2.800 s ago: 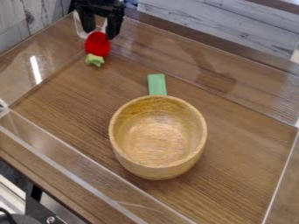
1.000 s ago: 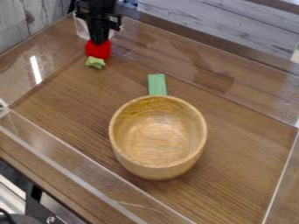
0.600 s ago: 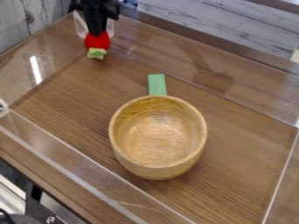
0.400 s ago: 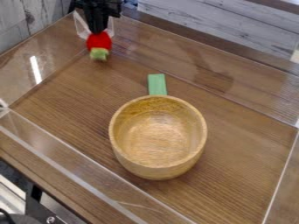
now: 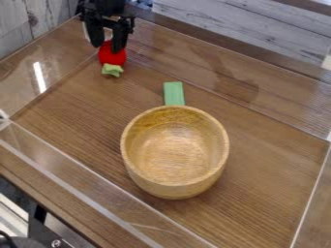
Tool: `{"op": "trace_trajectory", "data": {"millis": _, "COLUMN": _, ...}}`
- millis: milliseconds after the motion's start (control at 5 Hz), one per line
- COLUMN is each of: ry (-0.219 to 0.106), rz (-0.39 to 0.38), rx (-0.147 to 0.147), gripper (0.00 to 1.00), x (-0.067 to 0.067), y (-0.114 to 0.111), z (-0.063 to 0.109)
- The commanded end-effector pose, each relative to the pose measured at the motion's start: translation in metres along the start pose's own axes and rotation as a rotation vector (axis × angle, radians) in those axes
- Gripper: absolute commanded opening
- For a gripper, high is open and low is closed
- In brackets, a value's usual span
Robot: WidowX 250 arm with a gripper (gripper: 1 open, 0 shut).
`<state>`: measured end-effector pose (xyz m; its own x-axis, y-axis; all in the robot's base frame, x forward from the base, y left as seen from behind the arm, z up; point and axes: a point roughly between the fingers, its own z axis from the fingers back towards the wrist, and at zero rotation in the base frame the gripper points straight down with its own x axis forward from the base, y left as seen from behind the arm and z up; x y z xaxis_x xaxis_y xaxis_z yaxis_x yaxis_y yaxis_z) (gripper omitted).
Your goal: Move the red object to the right side of the table
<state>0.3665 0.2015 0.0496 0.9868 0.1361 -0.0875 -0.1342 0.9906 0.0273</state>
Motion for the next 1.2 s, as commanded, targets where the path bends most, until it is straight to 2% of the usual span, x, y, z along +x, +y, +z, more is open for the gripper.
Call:
{"op": "trace_trajectory", "data": {"millis": 0, "ry": -0.07, "rz": -0.007, "rx": 0.029, "gripper": 0.0, "x": 0.007, "y": 0.014, "z": 0.016}}
{"op": "trace_trajectory", "data": {"millis": 400, "ry": -0.103, "rz": 0.071, "rx": 0.009, "gripper": 0.0, "x": 0.002, "y": 0.013, "z": 0.027}}
{"op": "trace_trajectory", "data": {"millis": 800, "ry": -0.136, "rz": 0.113, "rx": -0.008, "gripper": 0.0, "x": 0.0, "y": 0.002, "z": 0.047}}
{"op": "trace_trajectory", "data": {"millis": 1000, "ry": -0.15, "rz": 0.088, "rx": -0.014, "gripper": 0.0, "x": -0.002, "y": -0.004, "z": 0.056}}
